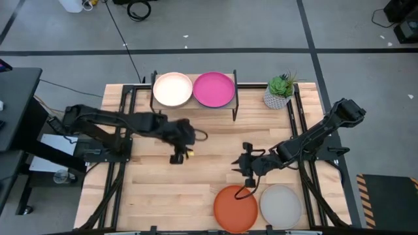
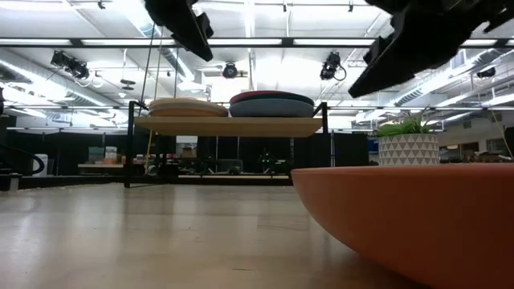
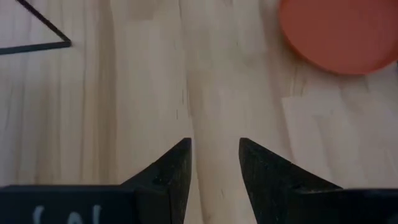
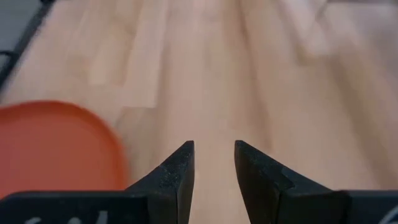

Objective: Place and stack plates onto a shelf
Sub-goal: Stack the orange plate on top of the pink plate on the shelf

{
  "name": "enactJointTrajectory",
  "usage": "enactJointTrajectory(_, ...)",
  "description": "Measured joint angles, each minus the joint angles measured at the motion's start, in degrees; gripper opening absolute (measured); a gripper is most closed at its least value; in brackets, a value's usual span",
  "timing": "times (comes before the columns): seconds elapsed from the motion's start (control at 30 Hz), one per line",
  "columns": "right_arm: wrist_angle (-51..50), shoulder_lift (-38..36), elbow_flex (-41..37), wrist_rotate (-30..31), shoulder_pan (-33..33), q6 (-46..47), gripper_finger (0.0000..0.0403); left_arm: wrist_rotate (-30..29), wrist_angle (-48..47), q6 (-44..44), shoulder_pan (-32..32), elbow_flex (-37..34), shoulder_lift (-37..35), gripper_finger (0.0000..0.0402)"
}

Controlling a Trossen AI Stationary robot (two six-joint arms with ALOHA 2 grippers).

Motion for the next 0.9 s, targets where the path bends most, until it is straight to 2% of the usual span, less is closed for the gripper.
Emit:
enactJointTrajectory(0.13,-2.0,2.8,1.3,-3.6,1.2,5.4,0.0121,-5.4,0.8,-0.6,-4.3,0.0,2.5,0.0141)
enactJointTrajectory(0.27,-6.4,7.3,4.6,-5.6,2.3,8.8,0.0121,-8.0,0.6,-1.4,-7.5,0.0,4.0,0.0141)
enactJointTrajectory(0.43,-10.5,12.9,10.4,-10.5,2.7,11.0,0.0121,-9.6,-1.2,-3.7,-10.3,0.0,3.9,0.0141)
enactJointTrajectory(0.6,-16.5,17.1,14.3,-11.8,3.1,12.4,0.0122,-11.0,-2.5,-6.0,-12.8,0.0,3.6,0.0141)
enactJointTrajectory(0.9,-17.8,18.9,15.8,-12.7,3.9,15.3,0.0164,-12.0,-5.7,-9.0,-15.2,0.0,3.6,0.0141)
